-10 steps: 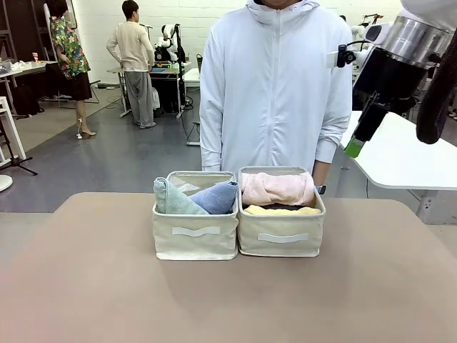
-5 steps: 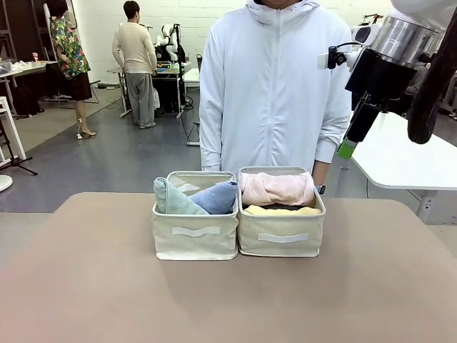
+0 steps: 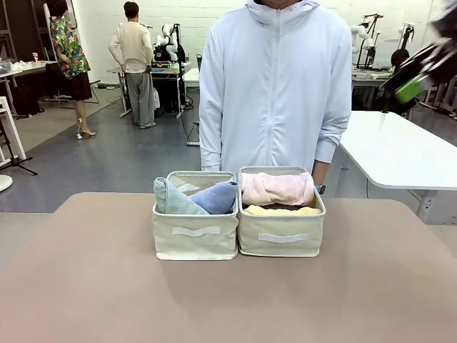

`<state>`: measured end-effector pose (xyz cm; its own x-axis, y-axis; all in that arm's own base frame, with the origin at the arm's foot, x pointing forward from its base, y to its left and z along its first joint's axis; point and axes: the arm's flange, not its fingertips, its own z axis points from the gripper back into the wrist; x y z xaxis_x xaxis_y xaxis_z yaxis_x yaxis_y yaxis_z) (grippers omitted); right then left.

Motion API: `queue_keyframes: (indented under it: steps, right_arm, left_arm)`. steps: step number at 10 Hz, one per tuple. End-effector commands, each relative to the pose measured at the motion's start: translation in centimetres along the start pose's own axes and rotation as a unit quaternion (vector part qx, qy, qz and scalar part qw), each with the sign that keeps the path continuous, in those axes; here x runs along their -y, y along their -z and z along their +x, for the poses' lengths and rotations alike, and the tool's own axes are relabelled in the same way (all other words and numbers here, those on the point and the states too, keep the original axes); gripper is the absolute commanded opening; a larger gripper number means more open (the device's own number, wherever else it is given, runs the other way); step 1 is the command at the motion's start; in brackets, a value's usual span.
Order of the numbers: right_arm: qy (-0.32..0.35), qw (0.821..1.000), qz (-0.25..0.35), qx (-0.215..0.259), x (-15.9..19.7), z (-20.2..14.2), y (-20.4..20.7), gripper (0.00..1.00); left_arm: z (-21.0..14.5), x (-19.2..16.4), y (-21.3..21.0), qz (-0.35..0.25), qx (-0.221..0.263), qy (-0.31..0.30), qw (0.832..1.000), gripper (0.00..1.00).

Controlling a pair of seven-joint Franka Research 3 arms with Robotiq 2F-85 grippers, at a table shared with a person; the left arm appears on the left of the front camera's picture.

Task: Sort the towels based on their folding style.
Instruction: Pick up another triangle-folded towel from the table and place it in the left Fabric basket.

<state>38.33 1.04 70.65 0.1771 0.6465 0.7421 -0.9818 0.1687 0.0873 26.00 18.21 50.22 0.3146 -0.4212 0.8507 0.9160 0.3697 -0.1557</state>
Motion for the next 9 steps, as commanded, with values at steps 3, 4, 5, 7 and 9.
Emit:
queue_keyframes:
  steps: [3,4,5,7,9]
  right_arm:
    - [-0.029,0.983,0.086,0.157,1.1,-8.6,-4.7,1.00]
    - [-0.039,0.978,0.087,0.186,1.5,-10.8,-5.0,1.00]
    - [-0.042,0.975,0.079,0.203,1.9,-12.9,-4.8,1.00]
    - [-0.090,0.968,0.105,0.208,2.4,-16.0,-3.3,1.00]
    - [-0.091,0.964,0.103,0.227,2.8,-17.2,-2.5,1.00]
  left_arm:
    - [-0.1,0.0,0.0,0.000,0.008,0.013,1.000,1.00]
    - [-0.1,0.0,0.0,0.000,0.008,0.013,1.000,1.00]
    - [-0.1,0.0,0.0,0.000,0.008,0.013,1.000,1.00]
    - [-0.1,0.0,0.0,0.000,0.008,0.013,1.000,1.00]
    - [-0.1,0.0,0.0,0.000,0.008,0.013,1.000,1.00]
